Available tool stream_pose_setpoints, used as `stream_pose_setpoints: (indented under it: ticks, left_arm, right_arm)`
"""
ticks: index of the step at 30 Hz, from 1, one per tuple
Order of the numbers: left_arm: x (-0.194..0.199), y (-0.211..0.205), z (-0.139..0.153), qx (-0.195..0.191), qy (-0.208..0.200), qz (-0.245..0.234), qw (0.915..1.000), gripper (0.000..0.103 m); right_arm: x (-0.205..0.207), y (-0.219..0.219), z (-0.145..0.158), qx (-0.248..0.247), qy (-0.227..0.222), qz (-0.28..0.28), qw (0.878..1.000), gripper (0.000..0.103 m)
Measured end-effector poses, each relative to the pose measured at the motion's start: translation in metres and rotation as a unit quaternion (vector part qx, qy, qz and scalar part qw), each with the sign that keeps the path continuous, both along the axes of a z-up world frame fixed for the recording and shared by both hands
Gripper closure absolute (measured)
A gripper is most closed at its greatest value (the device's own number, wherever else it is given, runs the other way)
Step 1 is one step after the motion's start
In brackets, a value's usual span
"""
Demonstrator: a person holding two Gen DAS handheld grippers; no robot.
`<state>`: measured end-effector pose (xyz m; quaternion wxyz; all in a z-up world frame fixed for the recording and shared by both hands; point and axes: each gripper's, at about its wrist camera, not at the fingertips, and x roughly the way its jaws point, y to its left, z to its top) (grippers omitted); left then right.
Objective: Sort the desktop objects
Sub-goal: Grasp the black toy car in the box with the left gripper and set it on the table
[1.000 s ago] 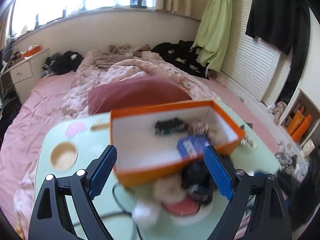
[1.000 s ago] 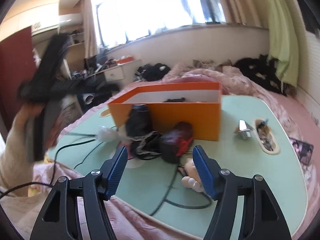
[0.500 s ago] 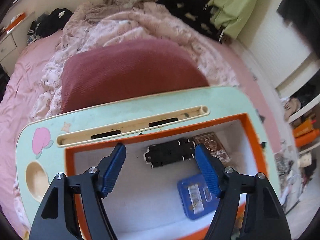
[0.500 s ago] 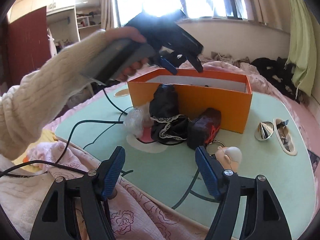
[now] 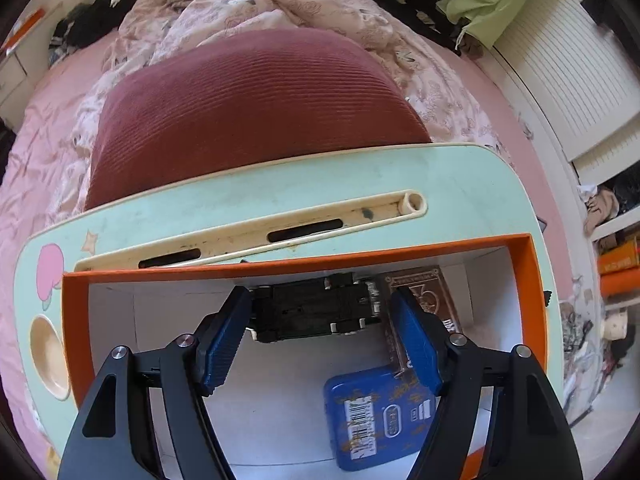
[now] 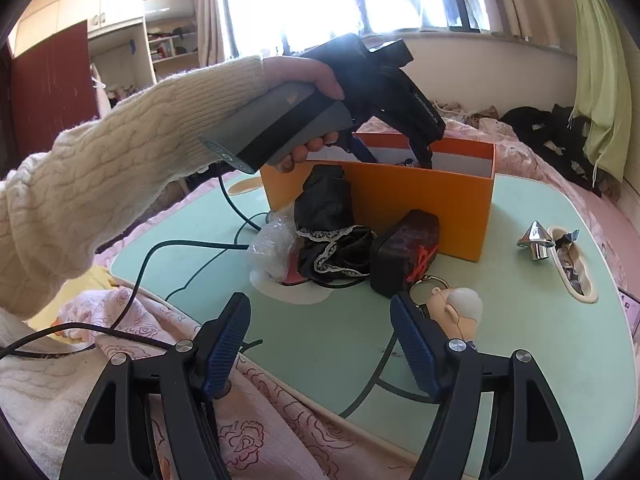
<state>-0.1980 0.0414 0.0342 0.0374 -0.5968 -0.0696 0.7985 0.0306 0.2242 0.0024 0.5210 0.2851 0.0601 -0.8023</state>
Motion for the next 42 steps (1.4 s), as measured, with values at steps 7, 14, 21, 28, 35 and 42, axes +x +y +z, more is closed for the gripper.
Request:
stream_pose_setpoints:
  ticks: [7, 14, 21, 28, 35, 42]
  left_arm:
    - [0.007, -0.012, -0.005, -0.014, -0.001, -0.005, 0.9999, 0.031]
    - [0.038, -0.023, 0.033, 0.060, 0.092, -0.002, 0.9940, 0.031]
    - [0.137, -0.037, 0.088, 0.093, 0.199, -0.049, 0.9744, 0.031]
    - [0.212, -0.062, 0.034, 0.065, 0.196, -0.010, 0.9783, 0.031]
    - [0.218, -0.051, -0.009, 0.032, 0.201, 0.002, 0.9791, 0.031]
    - [0.229, -0.036, 0.006, 0.019, 0.268, -0.022, 0.9630, 0.024]
  right_arm:
    - [0.000, 0.002, -0.002, -0.002, -0.007, -0.001, 1.000, 0.031]
    - [-0.003, 0.004, -0.003, -0.003, -0.010, -0.003, 1.000, 0.031]
    - [-0.003, 0.003, -0.003, -0.004, -0.014, -0.004, 1.000, 0.031]
    - [-0.004, 0.002, -0.005, -0.003, -0.022, -0.008, 1.000, 0.031]
    - [-0.006, 0.002, -0.007, 0.001, -0.026, -0.010, 1.000, 0.031]
    - [-0.007, 0.001, -0.008, 0.000, -0.027, -0.012, 1.000, 0.031]
